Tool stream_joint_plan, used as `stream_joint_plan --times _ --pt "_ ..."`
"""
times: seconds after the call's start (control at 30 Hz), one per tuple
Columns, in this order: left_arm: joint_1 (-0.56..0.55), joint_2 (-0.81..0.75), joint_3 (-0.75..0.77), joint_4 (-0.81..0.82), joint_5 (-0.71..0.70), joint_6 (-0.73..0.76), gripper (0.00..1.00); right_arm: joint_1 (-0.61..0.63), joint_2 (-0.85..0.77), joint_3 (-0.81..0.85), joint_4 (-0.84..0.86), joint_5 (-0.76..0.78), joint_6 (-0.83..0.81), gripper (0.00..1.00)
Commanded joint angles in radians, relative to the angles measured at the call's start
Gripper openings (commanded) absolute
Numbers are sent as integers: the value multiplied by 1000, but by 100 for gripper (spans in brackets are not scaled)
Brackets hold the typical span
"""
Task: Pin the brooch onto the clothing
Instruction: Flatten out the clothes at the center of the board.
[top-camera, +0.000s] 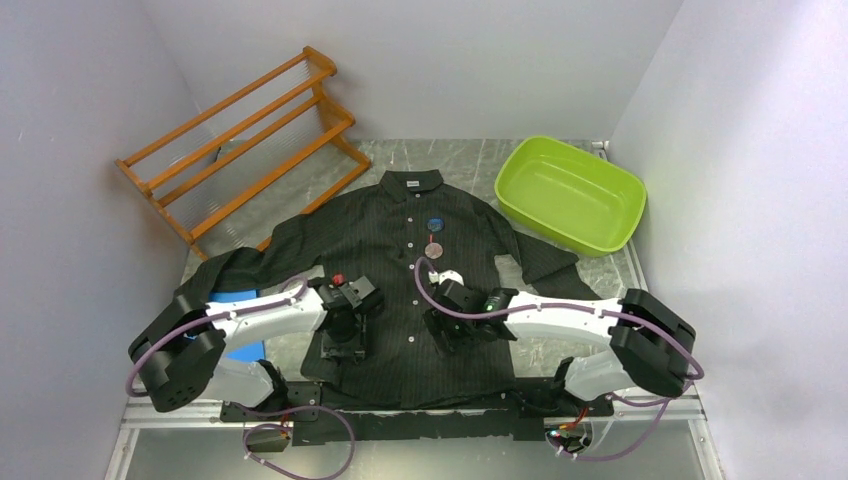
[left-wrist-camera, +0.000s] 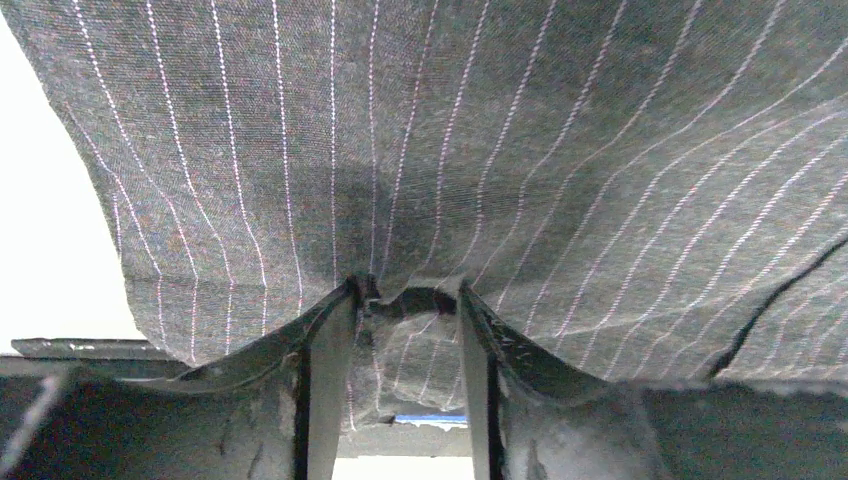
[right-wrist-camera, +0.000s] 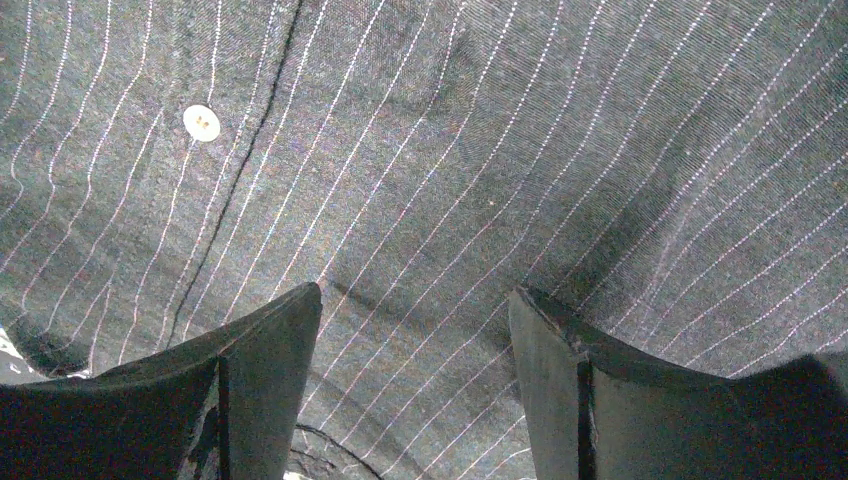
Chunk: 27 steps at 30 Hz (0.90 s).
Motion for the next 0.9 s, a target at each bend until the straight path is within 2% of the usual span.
stream_joint_plan --times 0.0,0.2,0.53,0.6,0.67,0.73,0.8,0.87 --pt "-54 -2 -34 -45 17 -98 43 16 -30 -98 -149 -15 66 73" --pt "-136 36 -68 -85 56 -186 28 34 -93 -163 -126 -120 99 72" --pt "-288 77 -93 -135 102 -331 17 50 -178 -261 -42 -241 171 74" --pt "-294 46 -61 -176 81 -320 23 49 -198 -235 -42 -228 150 76" --pt "-294 -1 -13 -219 69 -292 32 50 -218 -185 -38 -213 119 79" --pt "-292 -55 41 -242 35 -250 49 48 -231 -139 -20 -197 100 82" --pt "-282 -111 106 -265 -3 -216 70 42 -233 -95 18 -186 71 84" --pt "-255 -162 152 -247 -28 -148 81 20 -224 -51 53 -194 36 85"
